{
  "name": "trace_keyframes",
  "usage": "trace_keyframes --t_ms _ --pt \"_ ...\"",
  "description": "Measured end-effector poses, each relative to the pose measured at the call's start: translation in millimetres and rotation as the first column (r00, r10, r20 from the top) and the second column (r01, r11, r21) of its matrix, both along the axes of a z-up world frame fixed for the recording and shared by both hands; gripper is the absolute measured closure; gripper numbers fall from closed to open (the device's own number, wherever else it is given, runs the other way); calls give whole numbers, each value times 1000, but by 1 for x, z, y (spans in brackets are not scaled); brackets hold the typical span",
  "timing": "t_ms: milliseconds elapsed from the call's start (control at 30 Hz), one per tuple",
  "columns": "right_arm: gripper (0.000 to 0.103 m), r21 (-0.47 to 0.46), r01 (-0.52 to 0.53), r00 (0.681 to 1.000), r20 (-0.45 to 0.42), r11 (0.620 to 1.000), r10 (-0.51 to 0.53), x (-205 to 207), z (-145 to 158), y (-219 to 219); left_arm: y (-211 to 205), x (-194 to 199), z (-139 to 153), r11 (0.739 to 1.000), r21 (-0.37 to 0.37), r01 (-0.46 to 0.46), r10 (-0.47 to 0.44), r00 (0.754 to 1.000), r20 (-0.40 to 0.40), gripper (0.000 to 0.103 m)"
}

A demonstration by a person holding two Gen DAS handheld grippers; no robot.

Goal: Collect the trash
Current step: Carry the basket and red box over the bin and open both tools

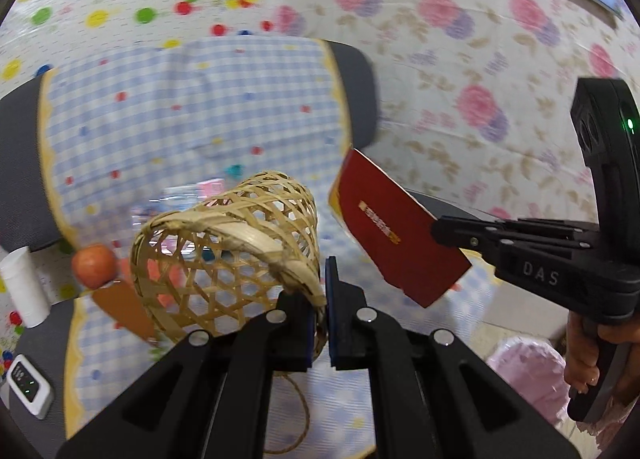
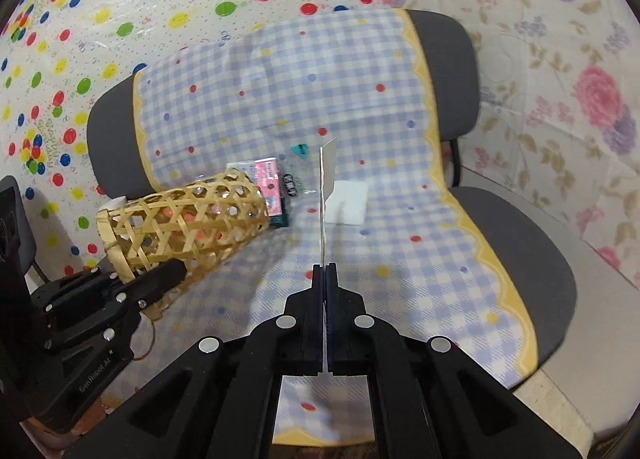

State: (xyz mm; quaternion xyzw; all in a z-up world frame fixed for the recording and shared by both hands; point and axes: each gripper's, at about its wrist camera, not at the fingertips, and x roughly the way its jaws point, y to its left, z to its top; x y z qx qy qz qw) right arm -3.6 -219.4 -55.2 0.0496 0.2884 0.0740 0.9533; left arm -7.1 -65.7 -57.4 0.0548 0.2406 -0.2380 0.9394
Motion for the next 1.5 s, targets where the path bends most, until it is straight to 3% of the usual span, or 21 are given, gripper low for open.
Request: trace_keyframes --t_ms 167,367,567,900,1067,1200,1300,1333,1367,1400,1500 --pt "102 -8 109 994 10 994 -108 -36 0 -31 -38 -23 -5 993 15 115 -115 993 5 100" --pt "102 -26 270 963 14 962 -270 -93 -4 -72 -80 -46 -11 968 29 247 -247 969 -3 100" --pt "102 -30 421 907 7 907 -421 -151 -11 -110 -124 -77 -19 918 48 393 -393 919 -7 100" --pt "101 -30 591 806 -19 806 -591 -223 -25 -153 -198 -130 -39 789 86 608 -606 794 -50 100" --pt "101 -15 636 770 -61 772 -635 -240 -40 -169 -222 -140 -51 746 102 658 -650 753 -106 100" --pt "101 -12 653 754 -96 758 -650 -244 -54 -178 -233 -139 -57 734 98 672 -658 739 -144 99" --pt "96 4 665 740 -137 747 -658 -244 -68 -186 -240 -134 -65 740 78 668 -646 738 -194 84" --pt "95 6 663 740 -156 748 -655 -243 -71 -188 -241 -133 -67 743 79 665 -640 740 -206 67" --pt "90 17 660 742 -166 751 -649 -243 -74 -190 -241 -131 -69 742 76 666 -639 737 -219 60" --pt "85 23 661 742 -169 750 -648 -243 -75 -190 -240 -131 -70 742 74 666 -639 736 -224 59" --pt "81 11 660 744 -151 751 -651 -242 -71 -189 -232 -126 -68 757 83 648 -622 754 -212 53"
